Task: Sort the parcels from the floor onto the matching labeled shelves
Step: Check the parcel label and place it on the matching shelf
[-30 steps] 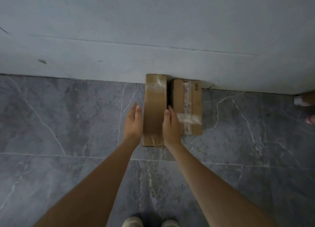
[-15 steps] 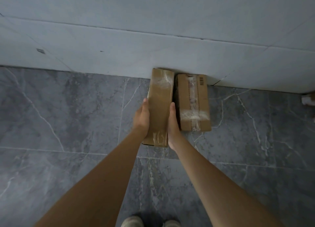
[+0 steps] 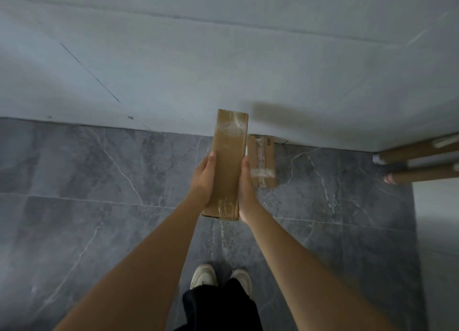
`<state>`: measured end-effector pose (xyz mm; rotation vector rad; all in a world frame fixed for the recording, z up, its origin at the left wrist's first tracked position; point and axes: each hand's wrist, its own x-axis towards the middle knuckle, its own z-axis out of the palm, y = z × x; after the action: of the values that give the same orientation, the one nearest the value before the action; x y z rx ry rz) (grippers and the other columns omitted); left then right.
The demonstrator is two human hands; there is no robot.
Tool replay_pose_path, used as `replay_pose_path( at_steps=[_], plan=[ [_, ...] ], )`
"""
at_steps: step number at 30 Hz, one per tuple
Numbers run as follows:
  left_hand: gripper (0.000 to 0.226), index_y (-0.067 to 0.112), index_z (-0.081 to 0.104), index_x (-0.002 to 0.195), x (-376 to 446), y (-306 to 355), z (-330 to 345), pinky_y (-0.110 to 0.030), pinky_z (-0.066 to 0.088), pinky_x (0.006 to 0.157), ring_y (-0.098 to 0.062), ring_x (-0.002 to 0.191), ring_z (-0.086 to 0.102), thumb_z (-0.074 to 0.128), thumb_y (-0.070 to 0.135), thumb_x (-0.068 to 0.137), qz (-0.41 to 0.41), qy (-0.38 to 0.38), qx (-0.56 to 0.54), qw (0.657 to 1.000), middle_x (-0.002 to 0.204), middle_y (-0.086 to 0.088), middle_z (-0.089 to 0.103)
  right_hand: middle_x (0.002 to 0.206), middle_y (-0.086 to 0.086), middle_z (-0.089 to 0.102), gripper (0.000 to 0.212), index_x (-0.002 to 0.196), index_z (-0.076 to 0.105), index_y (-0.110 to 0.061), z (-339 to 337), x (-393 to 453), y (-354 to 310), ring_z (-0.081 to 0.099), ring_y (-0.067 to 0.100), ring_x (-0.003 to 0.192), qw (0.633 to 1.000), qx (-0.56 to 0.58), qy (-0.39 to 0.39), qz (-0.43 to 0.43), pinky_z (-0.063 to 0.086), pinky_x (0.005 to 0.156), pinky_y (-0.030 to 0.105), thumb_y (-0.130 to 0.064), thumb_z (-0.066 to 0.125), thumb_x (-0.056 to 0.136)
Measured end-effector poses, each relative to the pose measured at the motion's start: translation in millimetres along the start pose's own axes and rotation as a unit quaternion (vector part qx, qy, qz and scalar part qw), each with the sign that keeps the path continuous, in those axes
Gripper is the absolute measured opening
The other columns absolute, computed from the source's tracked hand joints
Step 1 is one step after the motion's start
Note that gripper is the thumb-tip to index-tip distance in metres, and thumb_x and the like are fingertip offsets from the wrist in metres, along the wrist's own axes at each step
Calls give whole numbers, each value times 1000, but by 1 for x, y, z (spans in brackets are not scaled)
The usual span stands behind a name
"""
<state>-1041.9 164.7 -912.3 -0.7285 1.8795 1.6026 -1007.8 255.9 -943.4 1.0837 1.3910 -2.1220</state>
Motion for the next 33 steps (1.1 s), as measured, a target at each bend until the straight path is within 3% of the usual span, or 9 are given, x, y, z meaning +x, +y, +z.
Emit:
replay_pose_path(
  at_steps=[3,6,10,12,16,19,24,33],
  plan=[
    [53,21,46,145,-53,47,-11,-44,41,110,-29,127,53,31,50,103,10,-9,5,1000,141,-8,54,139,3,63,76,149,49,-26,18,-62,-44,62,22,122,1000,-6,10,-9,49,109,48,-75,27,96],
    [52,20,46,145,-106,98,-18,-43,41,109,-30,126,53,32,48,103,23,3,-4,1000,140,-10,55,140,1,64,93,147,51,-32,32,-113,-84,62,23,125,1000,-6,-1,-25,47,110,52,-91,39,78],
    [54,21,47,145,-170,148,-26,-45,41,110,-29,126,54,34,52,102,29,7,-22,999,140,-9,55,135,3,63,66,148,49,-25,42,-177,-133,62,22,120,999,-7,7,-42,51,101,41,-66,28,101],
    [54,22,49,143,-207,171,-33,-48,43,109,-29,123,56,34,53,101,30,7,-30,999,139,-8,57,134,4,63,63,146,50,-24,46,-213,-154,62,22,117,999,-1,-4,-49,51,101,42,-64,27,103],
    [53,22,47,145,-265,217,-48,-44,42,109,-28,125,54,35,50,102,58,12,-9,998,141,-6,55,112,-2,69,57,137,57,-21,64,-273,-188,67,18,104,998,20,5,-58,56,91,39,-60,30,105],
    [53,22,45,146,-299,239,-55,-42,43,108,-28,126,53,33,50,102,77,5,-8,997,141,-6,54,127,4,70,71,139,60,-22,75,-311,-205,67,24,117,997,19,-4,-72,53,103,50,-74,37,95],
    [56,26,43,147,-350,268,-68,-46,41,111,-28,127,52,33,54,100,104,-18,-5,994,144,-6,52,137,5,65,72,144,56,-24,84,-365,-233,64,24,122,993,3,-12,-113,51,106,48,-72,29,98],
    [58,26,44,147,-438,327,-110,-47,41,110,-28,126,53,38,57,98,192,-47,1,980,143,-6,53,132,5,67,75,143,56,-25,121,-457,-277,65,27,119,980,-14,-7,-198,50,107,53,-77,30,94]
  ],
)
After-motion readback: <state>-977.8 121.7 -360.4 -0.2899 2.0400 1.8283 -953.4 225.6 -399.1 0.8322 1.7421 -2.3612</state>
